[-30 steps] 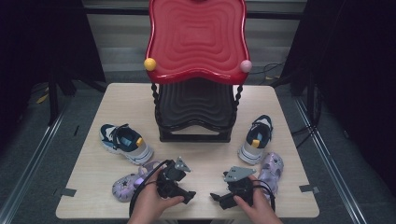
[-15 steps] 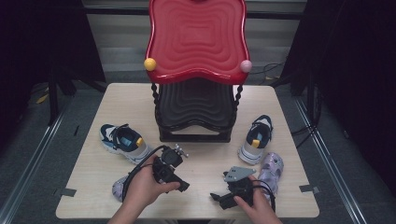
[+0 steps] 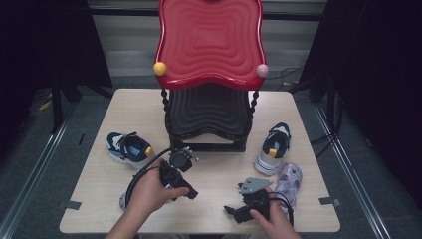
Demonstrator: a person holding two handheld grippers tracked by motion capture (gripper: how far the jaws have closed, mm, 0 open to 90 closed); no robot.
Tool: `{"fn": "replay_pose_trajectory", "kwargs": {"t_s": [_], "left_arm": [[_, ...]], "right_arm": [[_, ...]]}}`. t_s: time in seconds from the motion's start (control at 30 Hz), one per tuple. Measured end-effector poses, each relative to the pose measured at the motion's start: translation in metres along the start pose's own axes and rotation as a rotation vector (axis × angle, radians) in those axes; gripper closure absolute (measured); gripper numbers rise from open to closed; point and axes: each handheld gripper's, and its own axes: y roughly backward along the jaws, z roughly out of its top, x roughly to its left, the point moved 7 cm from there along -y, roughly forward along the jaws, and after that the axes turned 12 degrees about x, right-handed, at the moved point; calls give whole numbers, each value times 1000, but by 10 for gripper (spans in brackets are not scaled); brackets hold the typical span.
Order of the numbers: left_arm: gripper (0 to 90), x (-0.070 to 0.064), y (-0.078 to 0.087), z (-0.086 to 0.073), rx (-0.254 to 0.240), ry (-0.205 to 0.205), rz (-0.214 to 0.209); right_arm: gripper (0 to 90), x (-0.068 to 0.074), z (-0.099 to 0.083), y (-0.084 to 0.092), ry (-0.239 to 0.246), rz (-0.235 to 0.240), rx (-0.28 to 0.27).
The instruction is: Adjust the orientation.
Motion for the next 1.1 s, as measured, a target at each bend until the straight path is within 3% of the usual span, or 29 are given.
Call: {"fn": "replay_pose_trajectory", "kwargs": {"t_s": [0.13,0.4,0.73,1.1], "left_arm": [[262,2,8,-1,-2,22,-6],[283,12,10,-5,46,37,8],[292,24,18,-10,44,72,31],[328,41,-2,-22,48,111,36]], "right_arm": [[100,0,0,0,0,0,0],[100,0,0,0,-3,1,2],[100,0,0,0,1,-1,1],[100,0,0,0,0,-1,1]]}}
